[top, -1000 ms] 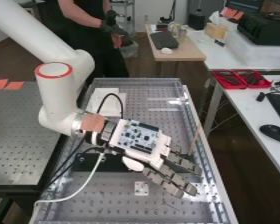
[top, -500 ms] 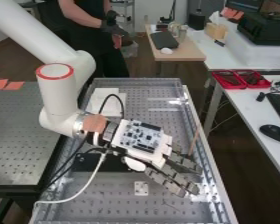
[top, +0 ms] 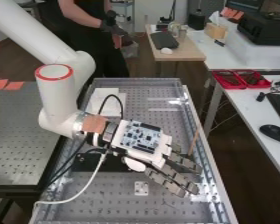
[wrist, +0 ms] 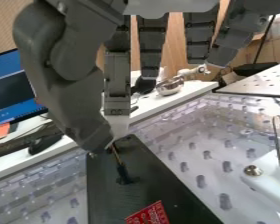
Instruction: Grab the drill bit and place it in the clear container
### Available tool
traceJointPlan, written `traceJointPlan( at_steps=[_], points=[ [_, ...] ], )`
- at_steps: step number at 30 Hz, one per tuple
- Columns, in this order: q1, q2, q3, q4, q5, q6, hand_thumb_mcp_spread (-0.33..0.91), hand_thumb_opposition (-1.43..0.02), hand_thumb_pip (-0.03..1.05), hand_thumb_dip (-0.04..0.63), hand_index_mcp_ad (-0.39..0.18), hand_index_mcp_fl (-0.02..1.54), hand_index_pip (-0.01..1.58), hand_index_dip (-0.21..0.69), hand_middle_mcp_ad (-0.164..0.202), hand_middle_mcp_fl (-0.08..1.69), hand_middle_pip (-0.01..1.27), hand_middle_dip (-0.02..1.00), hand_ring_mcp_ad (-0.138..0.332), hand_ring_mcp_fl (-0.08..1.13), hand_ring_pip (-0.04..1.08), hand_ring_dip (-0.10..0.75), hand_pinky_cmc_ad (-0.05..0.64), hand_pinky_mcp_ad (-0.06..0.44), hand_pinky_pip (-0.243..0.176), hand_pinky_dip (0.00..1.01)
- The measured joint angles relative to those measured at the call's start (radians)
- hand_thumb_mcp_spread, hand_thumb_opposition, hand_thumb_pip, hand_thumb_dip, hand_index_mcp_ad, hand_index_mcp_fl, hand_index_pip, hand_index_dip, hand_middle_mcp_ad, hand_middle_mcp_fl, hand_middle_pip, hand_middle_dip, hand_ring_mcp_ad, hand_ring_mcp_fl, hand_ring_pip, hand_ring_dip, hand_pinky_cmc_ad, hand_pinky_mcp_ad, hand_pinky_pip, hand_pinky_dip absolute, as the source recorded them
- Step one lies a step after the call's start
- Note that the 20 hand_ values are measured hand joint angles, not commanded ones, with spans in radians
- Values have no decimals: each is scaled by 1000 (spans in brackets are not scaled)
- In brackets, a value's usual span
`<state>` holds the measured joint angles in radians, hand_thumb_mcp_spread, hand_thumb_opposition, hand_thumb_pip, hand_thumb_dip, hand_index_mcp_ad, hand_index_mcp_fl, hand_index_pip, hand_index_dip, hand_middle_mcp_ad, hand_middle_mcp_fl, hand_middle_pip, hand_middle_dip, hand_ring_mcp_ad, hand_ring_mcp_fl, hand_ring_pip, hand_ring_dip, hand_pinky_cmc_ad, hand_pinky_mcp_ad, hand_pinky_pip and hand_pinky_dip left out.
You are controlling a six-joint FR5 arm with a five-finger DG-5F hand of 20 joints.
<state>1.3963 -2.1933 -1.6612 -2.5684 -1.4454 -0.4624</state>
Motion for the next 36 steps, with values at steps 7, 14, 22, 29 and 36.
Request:
traceJointPlan(
  at_steps=[7, 14, 22, 29, 36],
  points=[
    [3, 2, -3, 1, 9, -1, 478, -988, 632, 298, -72, 482, 1398, 108, 47, 152, 138, 176, 253, 28, 112, -2, 278, 213, -89, 192],
    [5, -3, 2, 1, 0, 3, 473, -988, 613, 302, -68, 482, 1400, 112, 51, 188, 138, 176, 251, 44, 112, -2, 278, 213, -75, 195],
    [5, -4, 9, -5, 3, 1, 468, -990, 620, 298, -86, 436, 1281, 110, 51, 188, 138, 176, 248, 44, 112, -2, 281, 215, -75, 195],
    [6, -4, 9, -6, 5, 1, 454, -974, 630, 298, -86, 424, 1248, 101, 47, 190, 138, 176, 248, 42, 112, -2, 281, 215, -75, 195],
    [7, -4, 10, -2, 1, -1, 454, -974, 632, 298, -86, 478, 1306, 103, 47, 188, 138, 176, 246, 42, 112, -2, 281, 215, -75, 195]
  ],
)
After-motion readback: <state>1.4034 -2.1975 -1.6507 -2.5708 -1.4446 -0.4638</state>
